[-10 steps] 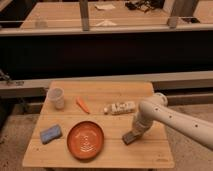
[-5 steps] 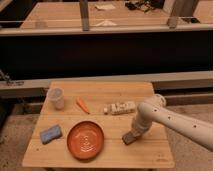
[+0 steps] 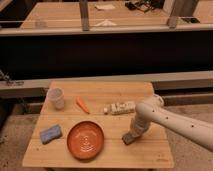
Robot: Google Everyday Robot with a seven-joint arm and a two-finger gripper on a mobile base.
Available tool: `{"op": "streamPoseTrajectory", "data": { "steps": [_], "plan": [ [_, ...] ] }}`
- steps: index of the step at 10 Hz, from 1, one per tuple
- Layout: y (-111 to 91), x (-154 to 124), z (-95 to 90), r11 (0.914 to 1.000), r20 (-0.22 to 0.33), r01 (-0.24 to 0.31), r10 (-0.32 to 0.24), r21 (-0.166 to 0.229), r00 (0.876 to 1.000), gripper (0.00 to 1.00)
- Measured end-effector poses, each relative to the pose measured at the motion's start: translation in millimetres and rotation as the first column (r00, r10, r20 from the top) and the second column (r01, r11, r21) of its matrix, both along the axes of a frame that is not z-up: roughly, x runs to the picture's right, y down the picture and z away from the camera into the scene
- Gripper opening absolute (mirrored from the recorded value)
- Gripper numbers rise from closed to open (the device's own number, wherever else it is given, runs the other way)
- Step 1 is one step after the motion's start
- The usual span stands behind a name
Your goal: Push the eraser across the table
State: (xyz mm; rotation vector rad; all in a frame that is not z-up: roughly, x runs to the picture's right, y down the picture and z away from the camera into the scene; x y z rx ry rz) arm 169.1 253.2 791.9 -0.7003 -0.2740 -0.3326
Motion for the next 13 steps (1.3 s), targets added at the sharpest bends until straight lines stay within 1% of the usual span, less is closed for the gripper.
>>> {"op": "streamPoseTrajectory", "data": {
  "steps": [2, 3, 5, 7, 9, 11, 13],
  "plan": [
    [0, -1, -0.4, 1.0, 0.001, 0.001, -0.001, -0.001, 1.0, 0.25],
    [0, -2, 0.2, 0.9999, 0.006, 0.012, -0.012, -0.002, 1.0, 0.25],
    [0, -4, 0.2, 0.9998, 0.014, 0.021, -0.021, -0.003, 1.0, 0.3],
    [-1, -5, -0.5, 0.9997, 0.016, 0.024, -0.024, -0.003, 1.0, 0.3],
    [0, -8, 1.7, 0.9992, 0.023, 0.04, -0.04, -0.005, 0.999, 0.3],
    [-2, -8, -0.2, 0.9992, 0.026, 0.04, -0.04, -0.006, 0.999, 0.3],
    [-2, -13, 1.7, 0.998, 0.037, 0.062, -0.062, -0.01, 0.997, 0.3]
  ]
}}
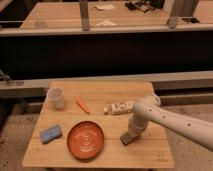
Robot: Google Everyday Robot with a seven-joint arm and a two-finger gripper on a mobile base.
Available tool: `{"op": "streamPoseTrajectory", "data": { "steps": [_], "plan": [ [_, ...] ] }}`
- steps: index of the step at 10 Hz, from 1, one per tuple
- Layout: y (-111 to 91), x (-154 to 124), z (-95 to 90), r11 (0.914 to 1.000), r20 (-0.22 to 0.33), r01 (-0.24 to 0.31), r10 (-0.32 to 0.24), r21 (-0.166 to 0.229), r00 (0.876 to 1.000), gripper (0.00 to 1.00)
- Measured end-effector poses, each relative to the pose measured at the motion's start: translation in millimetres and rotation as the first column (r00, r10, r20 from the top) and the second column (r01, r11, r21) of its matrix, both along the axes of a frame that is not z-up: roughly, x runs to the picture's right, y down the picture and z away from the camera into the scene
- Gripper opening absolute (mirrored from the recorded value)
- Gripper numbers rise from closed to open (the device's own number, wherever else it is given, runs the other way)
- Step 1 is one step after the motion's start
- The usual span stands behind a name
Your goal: Push the eraser across the table
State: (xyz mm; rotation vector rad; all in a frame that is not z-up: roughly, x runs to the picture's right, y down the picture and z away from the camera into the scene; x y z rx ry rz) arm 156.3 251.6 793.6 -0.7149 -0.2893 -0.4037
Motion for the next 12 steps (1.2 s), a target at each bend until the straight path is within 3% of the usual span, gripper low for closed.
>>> {"op": "streamPoseTrajectory", "data": {
  "steps": [9, 12],
  "plan": [
    [-2, -6, -0.5, 0.9997, 0.013, 0.023, -0.023, -0.004, 1.0, 0.29],
    [-2, -15, 1.8, 0.999, 0.021, 0.045, -0.045, -0.004, 0.999, 0.23]
  ]
}}
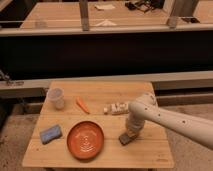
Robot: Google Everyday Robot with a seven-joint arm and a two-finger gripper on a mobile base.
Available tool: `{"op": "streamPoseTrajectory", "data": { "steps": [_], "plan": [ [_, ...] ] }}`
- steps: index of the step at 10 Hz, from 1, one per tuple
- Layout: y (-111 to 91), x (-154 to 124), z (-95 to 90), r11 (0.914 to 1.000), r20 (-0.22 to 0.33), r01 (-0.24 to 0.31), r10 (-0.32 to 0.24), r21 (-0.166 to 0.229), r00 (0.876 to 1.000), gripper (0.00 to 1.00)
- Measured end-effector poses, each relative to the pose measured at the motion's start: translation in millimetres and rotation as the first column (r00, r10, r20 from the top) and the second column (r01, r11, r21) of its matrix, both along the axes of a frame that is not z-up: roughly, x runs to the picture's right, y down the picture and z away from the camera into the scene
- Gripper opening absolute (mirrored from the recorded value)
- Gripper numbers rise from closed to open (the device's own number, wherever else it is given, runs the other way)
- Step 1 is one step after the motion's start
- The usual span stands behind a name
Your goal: Push the eraser across the table
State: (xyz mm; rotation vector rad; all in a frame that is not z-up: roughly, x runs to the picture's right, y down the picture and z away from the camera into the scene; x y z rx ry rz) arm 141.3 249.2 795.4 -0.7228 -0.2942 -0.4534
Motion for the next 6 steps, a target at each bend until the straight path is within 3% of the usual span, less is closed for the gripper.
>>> {"op": "streamPoseTrajectory", "data": {
  "steps": [2, 4, 6],
  "plan": [
    [0, 0, -0.9, 1.0, 0.0, 0.0, 0.0, -0.001, 1.0, 0.23],
    [0, -5, -0.9, 0.9997, 0.006, 0.023, -0.023, 0.0, 1.0, 0.14],
    [0, -10, -1.1, 0.9994, 0.012, 0.036, -0.036, 0.001, 0.999, 0.13]
  ]
}}
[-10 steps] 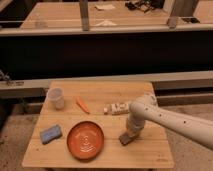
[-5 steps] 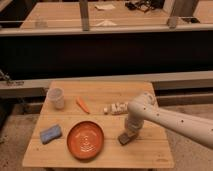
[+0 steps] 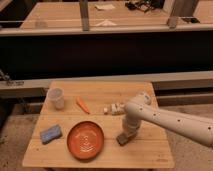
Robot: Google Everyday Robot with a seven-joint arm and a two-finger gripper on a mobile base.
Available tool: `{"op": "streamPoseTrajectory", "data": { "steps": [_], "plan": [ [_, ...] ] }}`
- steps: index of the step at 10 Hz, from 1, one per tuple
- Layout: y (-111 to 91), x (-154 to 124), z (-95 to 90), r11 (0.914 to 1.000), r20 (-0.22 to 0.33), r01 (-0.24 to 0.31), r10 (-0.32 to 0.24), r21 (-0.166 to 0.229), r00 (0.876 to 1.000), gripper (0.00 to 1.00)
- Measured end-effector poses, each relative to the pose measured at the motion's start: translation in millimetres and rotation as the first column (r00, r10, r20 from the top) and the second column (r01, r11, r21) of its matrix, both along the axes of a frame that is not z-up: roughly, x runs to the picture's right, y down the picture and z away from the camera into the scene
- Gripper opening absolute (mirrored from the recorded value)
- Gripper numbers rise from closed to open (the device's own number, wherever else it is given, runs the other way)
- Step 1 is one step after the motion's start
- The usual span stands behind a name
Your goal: Push the eraser across the table
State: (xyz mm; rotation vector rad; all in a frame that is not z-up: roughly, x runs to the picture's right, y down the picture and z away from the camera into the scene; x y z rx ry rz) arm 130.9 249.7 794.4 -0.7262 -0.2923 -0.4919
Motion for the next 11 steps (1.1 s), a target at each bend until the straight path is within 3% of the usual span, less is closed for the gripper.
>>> {"op": "streamPoseTrajectory", "data": {
  "steps": [11],
  "plan": [
    [-2, -16, 1.3, 0.9992, 0.013, 0.039, -0.039, 0.006, 0.999, 0.13]
  ]
}}
